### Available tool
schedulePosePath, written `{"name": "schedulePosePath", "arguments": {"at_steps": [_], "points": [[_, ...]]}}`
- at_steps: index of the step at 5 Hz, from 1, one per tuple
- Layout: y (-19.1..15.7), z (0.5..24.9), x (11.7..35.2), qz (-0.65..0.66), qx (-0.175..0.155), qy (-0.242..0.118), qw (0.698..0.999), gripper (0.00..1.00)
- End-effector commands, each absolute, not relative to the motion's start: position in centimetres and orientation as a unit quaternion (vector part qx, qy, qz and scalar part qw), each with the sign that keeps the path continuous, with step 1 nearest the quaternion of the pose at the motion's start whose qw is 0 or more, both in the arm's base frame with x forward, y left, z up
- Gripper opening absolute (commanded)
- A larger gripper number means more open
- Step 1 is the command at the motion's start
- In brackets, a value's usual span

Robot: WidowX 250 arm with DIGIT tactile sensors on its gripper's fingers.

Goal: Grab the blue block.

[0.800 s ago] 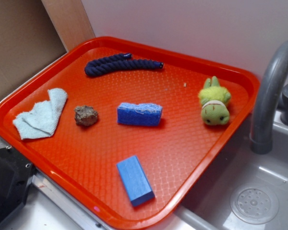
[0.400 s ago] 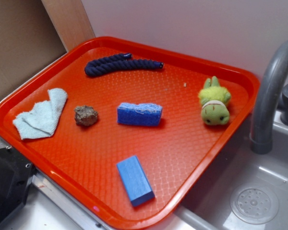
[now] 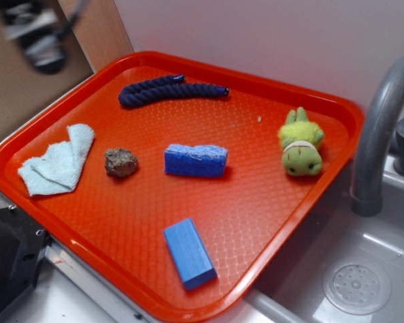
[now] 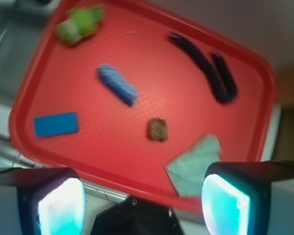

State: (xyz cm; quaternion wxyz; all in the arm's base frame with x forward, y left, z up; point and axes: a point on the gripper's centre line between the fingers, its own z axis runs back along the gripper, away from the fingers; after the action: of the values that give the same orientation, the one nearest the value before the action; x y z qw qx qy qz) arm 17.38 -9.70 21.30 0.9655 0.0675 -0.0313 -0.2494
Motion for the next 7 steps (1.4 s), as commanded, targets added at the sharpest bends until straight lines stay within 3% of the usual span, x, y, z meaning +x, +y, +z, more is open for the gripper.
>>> {"name": "schedulePosePath", "arguments": {"at_steps": [1,2,3,4,5,7], "points": [[-17.9,19.6,15.1,-0.481,0.057,-0.045,0.874,1.0],[-18.3,17.7,13.4,-0.59,0.064,-0.011,0.805,1.0],[-17.8,16.1,13.0,-0.688,0.049,0.03,0.723,1.0],[-17.0,13.8,13.4,-0.773,0.051,0.046,0.63,1.0],[-16.8,11.2,13.8,-0.798,0.063,0.029,0.599,1.0],[-17.5,6.0,13.6,-0.798,0.036,0.057,0.599,1.0]]}}
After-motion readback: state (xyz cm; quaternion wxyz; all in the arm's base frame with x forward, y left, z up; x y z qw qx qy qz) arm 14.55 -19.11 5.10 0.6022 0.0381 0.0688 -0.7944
